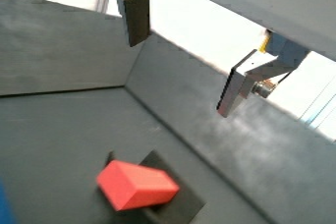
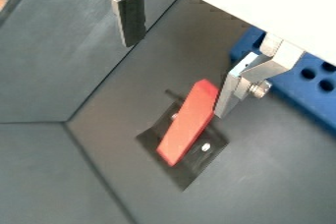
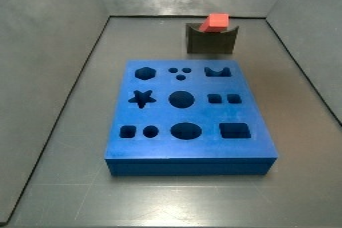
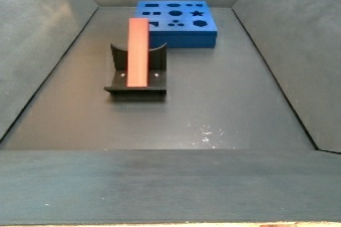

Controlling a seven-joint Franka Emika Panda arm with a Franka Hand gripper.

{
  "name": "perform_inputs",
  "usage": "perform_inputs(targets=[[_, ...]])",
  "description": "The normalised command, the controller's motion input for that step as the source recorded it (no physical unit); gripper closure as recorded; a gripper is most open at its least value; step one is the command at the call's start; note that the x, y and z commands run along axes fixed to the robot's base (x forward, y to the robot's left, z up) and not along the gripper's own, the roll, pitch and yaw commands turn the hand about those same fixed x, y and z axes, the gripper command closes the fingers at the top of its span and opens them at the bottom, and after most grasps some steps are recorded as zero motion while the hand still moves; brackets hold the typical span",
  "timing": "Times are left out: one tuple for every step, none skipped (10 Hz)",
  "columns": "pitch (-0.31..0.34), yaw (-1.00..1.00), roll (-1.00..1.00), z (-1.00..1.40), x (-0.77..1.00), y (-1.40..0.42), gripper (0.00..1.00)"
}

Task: Pick up the rectangle object. Move up. Place the rectangle object on the fixture. Regrasp the rectangle object. Move to above the board. Insert the rectangle object.
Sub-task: Regrasp the rectangle object.

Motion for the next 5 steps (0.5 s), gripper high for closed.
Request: perform_inputs(targets=[[0.1, 0.05, 1.0, 0.0, 0.08, -0.04, 0.0], [0.132, 0.07, 1.0, 0.0, 0.08, -0.05, 0.0], [0.168, 0.1, 0.91, 0.0, 0.09, -0.05, 0.0], [0.17, 0.11, 0.78, -0.01, 0.1, -0.05, 0.0], [0.157, 0.15, 0.53, -0.01, 0.1, -0.05, 0.0]])
